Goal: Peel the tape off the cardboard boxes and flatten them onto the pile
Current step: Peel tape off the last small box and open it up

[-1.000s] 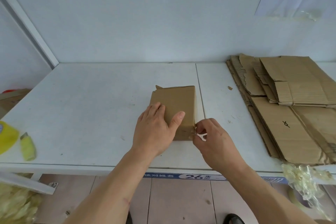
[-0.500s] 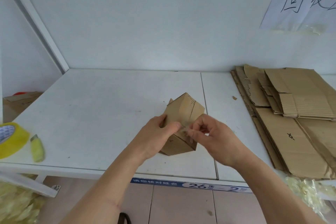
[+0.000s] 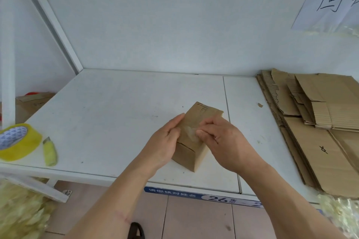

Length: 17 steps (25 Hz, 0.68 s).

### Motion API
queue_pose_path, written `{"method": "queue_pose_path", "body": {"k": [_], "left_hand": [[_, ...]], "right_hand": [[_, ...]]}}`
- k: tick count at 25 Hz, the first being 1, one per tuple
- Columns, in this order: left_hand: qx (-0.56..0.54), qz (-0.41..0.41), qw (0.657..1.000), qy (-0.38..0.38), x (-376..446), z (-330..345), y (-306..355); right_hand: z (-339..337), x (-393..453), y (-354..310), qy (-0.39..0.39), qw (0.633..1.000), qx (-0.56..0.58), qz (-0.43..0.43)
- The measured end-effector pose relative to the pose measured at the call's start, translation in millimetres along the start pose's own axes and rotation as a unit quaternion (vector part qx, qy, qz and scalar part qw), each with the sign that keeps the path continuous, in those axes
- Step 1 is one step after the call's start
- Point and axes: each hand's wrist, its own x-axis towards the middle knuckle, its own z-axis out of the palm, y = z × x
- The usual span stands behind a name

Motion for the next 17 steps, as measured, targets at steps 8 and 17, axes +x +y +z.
{"method": "queue_pose_path", "body": {"k": [8, 17], "left_hand": [[0.051, 0.040, 0.998, -0.022, 3.5, -1.7, -8.4], [0.123, 0.058, 0.990, -0.031, 12.8, -1.2, 1.6]], "right_hand": [[-6.1, 15.8, 13.3, 0.094, 0.983, -0.058, 0.147], [5.5, 14.2, -2.9, 0.078, 0.972, -0.209, 0.070]]}}
